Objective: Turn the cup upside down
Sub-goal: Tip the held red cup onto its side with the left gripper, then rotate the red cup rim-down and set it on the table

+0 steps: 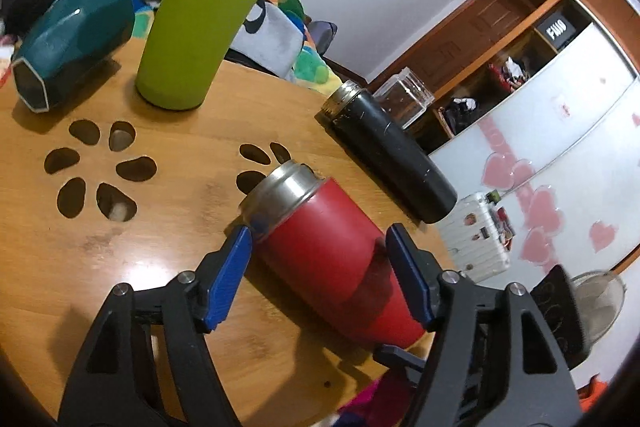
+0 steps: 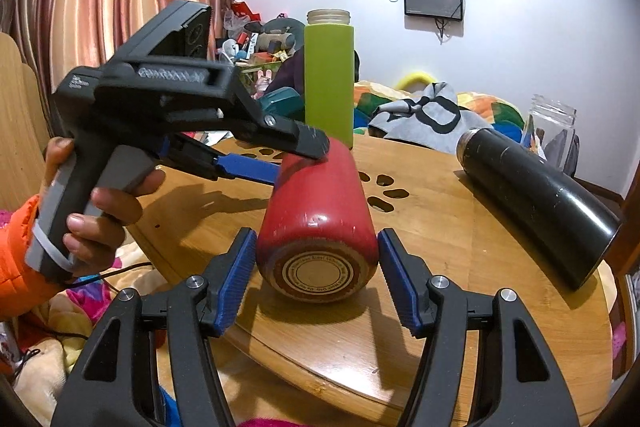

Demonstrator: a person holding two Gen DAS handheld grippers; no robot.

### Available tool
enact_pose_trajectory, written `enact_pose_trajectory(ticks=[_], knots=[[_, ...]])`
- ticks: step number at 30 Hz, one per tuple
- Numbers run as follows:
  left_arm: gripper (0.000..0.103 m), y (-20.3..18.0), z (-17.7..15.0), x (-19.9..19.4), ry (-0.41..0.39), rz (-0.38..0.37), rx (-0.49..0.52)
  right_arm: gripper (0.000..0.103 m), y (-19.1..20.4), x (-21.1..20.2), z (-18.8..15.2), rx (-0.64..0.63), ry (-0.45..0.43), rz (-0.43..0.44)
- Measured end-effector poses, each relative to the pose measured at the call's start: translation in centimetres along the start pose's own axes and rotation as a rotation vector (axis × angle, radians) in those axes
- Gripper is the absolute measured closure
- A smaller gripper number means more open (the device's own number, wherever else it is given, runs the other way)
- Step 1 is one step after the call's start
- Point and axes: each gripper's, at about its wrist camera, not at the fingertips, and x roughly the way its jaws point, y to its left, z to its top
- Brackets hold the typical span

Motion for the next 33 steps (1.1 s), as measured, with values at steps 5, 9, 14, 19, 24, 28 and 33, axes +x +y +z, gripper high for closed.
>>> enact_pose_trajectory(ticks=[5,9,14,19,24,28,33], knots=[[0.034,-1.1,0.0,-0.2,-0.015,0.051,0.058,0.044,0.1,0.1,0.0,-0.006,-0.001,-0.002],[0.04,-3.1,-0.2,-0.6,-0.062,0.16,0.186,0.044,-0.1,0.1,0.0,0.002,0.003,0.007],[0.06,-6.2,-1.5,-0.8,-0.113,0.274,0.378,0.044,-0.3,1.4,-0.3,0.021,0.06,0.024],[0.084,-7.4,-1.7,-0.4,-0.125,0.303,0.447,0.047,-0.3,2.0,-0.7,0.023,0.09,0.018],[0.09,-8.0,-1.7,-0.8,-0.146,0.306,0.471,0.047,0.0,0.8,-0.2,0.006,0.049,-0.005],[0.094,-8.3,-1.6,-1.5,-0.163,0.304,0.478,0.048,0.3,-1.2,0.6,0.005,-0.015,-0.008],[0.096,-8.6,-1.5,-2.2,-0.182,0.294,0.477,0.048,0.8,-3.3,1.9,0.009,-0.082,-0.018]])
